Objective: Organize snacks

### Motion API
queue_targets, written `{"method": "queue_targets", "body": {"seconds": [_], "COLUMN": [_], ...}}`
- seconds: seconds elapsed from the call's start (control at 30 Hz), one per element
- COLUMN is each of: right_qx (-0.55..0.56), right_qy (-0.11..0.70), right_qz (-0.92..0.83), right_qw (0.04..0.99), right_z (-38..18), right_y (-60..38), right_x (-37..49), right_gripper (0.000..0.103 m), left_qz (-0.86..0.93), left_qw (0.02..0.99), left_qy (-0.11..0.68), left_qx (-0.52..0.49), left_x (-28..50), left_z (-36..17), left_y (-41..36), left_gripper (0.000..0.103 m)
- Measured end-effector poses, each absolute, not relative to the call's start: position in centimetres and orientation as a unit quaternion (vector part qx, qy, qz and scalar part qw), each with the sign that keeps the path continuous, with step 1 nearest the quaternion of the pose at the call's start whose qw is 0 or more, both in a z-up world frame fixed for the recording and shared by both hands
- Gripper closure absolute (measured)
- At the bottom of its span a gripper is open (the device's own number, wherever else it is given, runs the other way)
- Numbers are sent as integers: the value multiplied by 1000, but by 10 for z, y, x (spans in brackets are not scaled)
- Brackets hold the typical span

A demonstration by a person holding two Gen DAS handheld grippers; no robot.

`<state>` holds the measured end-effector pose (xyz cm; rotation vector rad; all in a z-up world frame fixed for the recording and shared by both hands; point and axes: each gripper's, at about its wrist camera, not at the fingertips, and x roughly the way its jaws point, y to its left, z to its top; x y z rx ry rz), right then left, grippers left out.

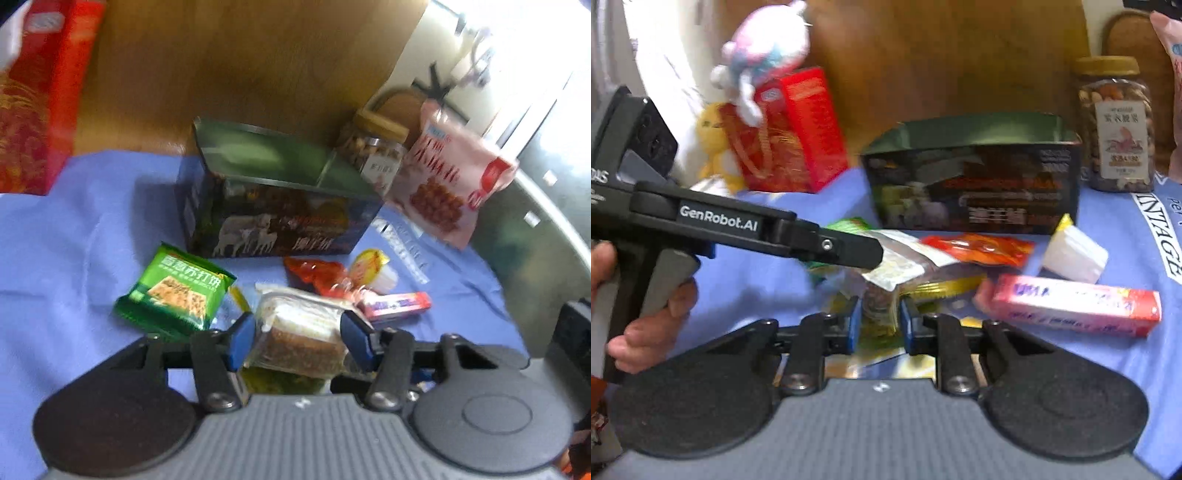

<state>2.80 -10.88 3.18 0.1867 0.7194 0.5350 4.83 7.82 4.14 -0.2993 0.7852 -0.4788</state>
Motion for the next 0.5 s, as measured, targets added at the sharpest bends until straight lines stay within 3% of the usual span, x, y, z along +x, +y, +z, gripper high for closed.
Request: {"method": "queue_targets", "body": {"seconds": [0.17,0.3,0.5], "right_qx": [99,86,83], "right_qy": [303,256,268], "right_qz": [288,265,222], "right_qw": [903,926,934], "right_z": [64,91,86], "right_y": [-104,-112,-130], "right_x": [6,39,121], "right_gripper": [78,78,75], "left_qz": [-231,-232,-209], "left_qw": [907,916,915], "left_qy": [315,289,308], "left_qx": [-156,-155,-159], "left_x": [44,91,160], "left_z": [85,108,87], "left_y": [89,78,55], "left_gripper": [53,53,46]}}
